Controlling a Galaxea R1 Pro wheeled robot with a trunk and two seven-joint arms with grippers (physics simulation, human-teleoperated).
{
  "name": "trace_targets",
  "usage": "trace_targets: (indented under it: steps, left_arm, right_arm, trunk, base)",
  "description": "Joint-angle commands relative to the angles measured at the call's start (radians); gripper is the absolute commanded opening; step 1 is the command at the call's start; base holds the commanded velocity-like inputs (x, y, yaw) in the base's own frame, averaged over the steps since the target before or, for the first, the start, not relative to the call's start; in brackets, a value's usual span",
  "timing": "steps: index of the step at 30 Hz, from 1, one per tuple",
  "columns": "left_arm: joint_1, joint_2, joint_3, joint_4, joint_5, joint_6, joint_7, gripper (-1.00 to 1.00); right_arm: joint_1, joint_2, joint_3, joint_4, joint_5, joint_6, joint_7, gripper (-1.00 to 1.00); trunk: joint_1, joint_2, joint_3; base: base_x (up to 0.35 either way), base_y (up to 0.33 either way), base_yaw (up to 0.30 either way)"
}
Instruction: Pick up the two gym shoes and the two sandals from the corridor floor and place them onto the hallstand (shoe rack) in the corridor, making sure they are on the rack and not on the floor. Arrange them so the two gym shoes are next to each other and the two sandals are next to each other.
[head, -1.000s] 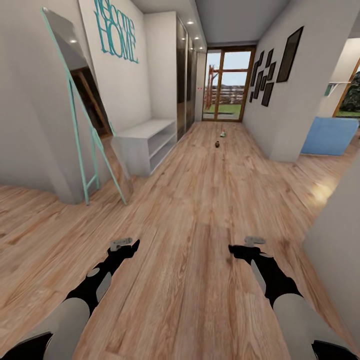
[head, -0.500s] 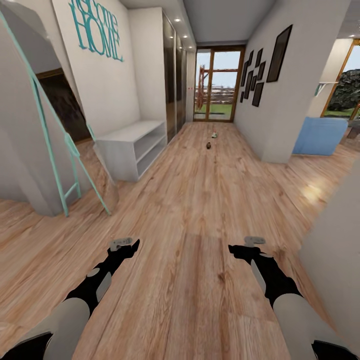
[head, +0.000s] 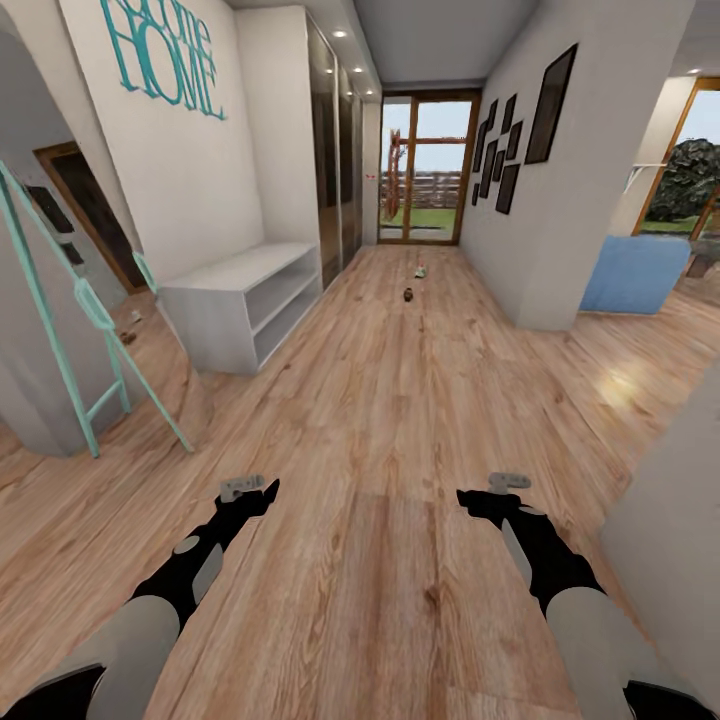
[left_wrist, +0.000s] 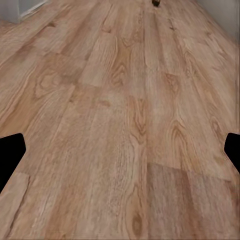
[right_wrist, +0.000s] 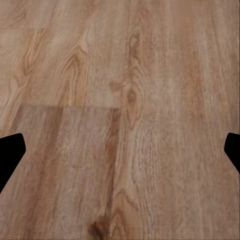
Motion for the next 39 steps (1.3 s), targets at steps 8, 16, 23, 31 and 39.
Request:
trace_targets:
  steps: [8,16,23,31,39]
  left_arm:
    - [-0.001,-0.001,0.008,0.001,-0.002,-0.002,-0.009,1.0]
    - [-0.001,-0.001,0.008,0.001,-0.002,-0.002,-0.009,1.0]
    - [-0.001,-0.001,0.008,0.001,-0.002,-0.002,-0.009,1.0]
    - [-0.001,-0.001,0.008,0.001,-0.002,-0.002,-0.009,1.0]
    - [-0.001,-0.001,0.008,0.001,-0.002,-0.002,-0.009,1.0]
  right_arm:
    - [-0.001,0.001,-0.005,-0.002,0.009,0.005,0.008,1.0]
    - [-0.001,0.001,-0.005,0.0,0.01,0.005,0.008,1.0]
    - [-0.001,0.001,-0.005,0.0,0.009,0.005,0.009,1.0]
    - [-0.001,0.001,-0.005,0.0,0.009,0.005,0.008,1.0]
    - [-0.001,0.001,-0.005,-0.001,0.009,0.005,0.008,1.0]
  trunk:
    - [0.0,0.0,-0.001]
    - [0.0,0.0,-0.001]
    - [0.0,0.0,-0.001]
    - [0.0,0.0,-0.001]
    - [0.0,0.0,-0.001]
  base:
    - [0.345,-0.122,-0.239]
    - [0.345,-0.117,-0.025]
    - [0.345,-0.115,-0.001]
    - [0.345,-0.108,0.0]
    - [0.348,-0.028,0.0]
